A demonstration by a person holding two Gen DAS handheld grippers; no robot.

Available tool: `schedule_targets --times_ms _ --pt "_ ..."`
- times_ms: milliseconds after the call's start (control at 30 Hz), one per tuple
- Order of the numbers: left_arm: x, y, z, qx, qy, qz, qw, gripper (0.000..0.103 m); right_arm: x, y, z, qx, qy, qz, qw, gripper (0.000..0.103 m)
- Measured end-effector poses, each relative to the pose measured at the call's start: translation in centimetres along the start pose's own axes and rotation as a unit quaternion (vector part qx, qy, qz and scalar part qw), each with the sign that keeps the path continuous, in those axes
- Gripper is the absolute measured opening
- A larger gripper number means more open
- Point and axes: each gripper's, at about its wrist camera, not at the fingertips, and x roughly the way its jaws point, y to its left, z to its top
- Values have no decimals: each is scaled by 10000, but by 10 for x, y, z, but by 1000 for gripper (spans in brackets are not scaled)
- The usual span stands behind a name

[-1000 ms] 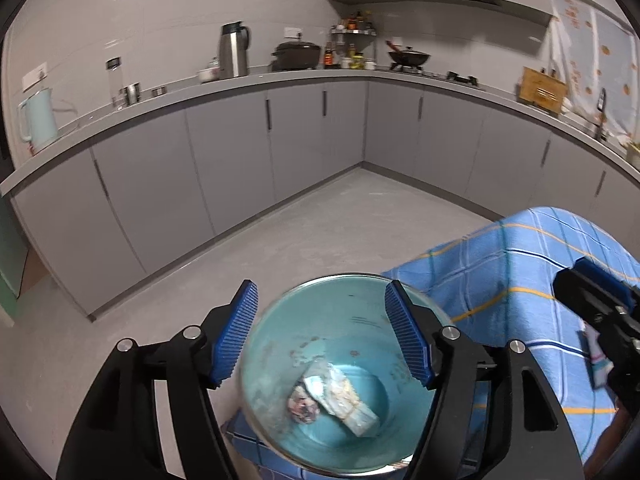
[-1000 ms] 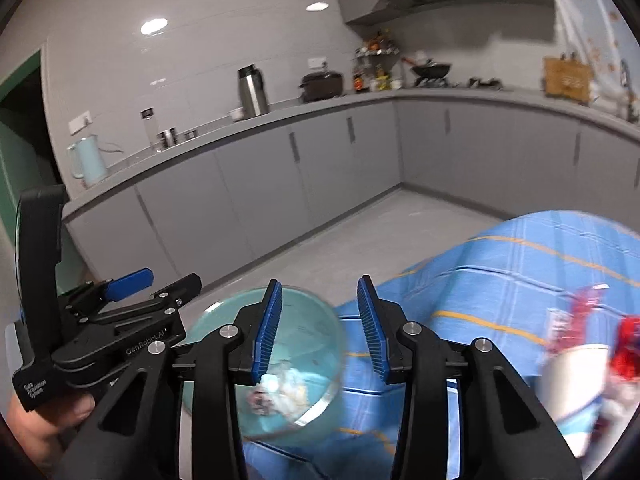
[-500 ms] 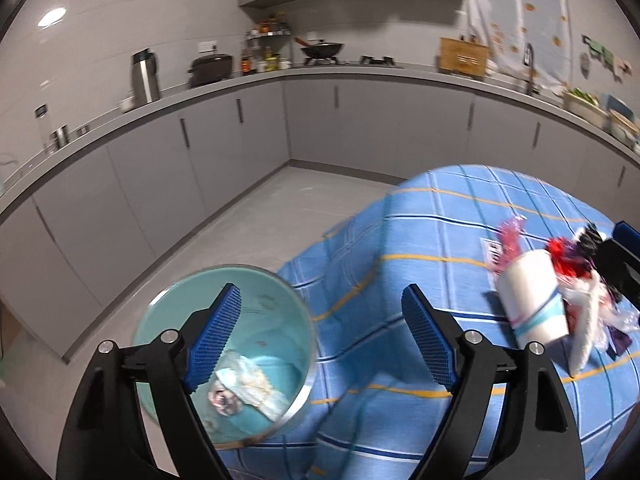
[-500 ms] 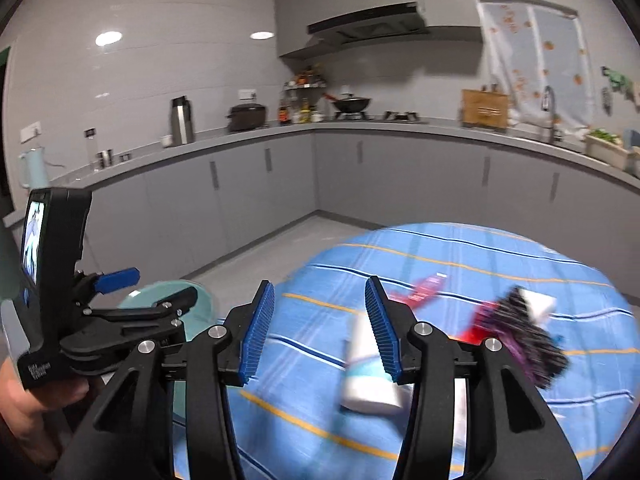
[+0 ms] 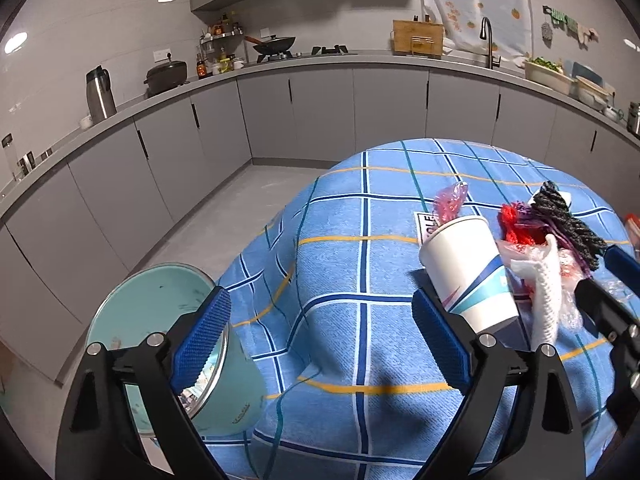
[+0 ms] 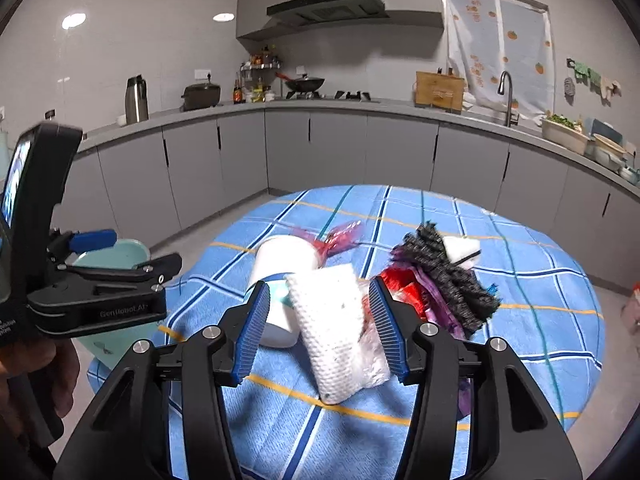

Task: Collect trash

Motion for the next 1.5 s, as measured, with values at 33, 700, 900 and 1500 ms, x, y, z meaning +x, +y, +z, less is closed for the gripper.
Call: schedule_targets --times_ms 33,700,900,1500 --pt "2 0 0 -11 26 0 10000 91 3 1 -2 -52 41 -56 10000 52" --pt "5 -8 1 -78 16 -194 9998 94 17 -8 -9 -5 177 -273 9995 9" --pt "4 -30 11 33 -54 -412 9991 95 -6 -22 3 292 -229 -421 9984 9" --pt "49 -88 9 399 473 -693 9957 97 4 -45 -10 446 -108 -790 9958 9"
